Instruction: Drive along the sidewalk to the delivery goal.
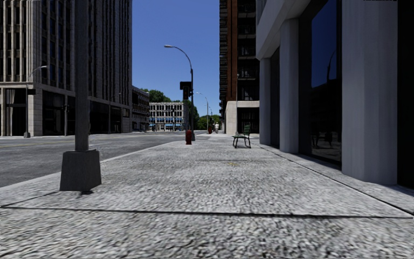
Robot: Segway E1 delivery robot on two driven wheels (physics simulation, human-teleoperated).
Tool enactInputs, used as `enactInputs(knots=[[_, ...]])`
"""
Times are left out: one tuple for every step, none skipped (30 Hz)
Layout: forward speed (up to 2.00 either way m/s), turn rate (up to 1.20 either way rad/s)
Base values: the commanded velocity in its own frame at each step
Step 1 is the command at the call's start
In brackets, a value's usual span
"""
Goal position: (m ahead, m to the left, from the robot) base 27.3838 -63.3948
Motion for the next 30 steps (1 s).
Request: enactInputs(knots=[[2.0,0.0],[2.0,0.0],[2.0,0.0],[2.0,0.0],[2.0,0.0],[2.0,0.0],[2.0,0.0],[2.0,0.0],[2.0,0.0],[2.0,0.0],[2.0,0.0],[2.0,0.0],[2.0,0.0],[2.0,0.0],[2.0,0.0],[2.0,0.0],[2.0,0.0],[2.0,0.0],[2.0,0.0],[2.0,0.0],[2.0,0.0],[2.0,0.0],[2.0,0.0],[2.0,0.0],[2.0,-0.01],[2.0,-0.03],[2.0,-0.03],[2.0,-0.03],[2.0,-0.03],[2.0,0.0]])
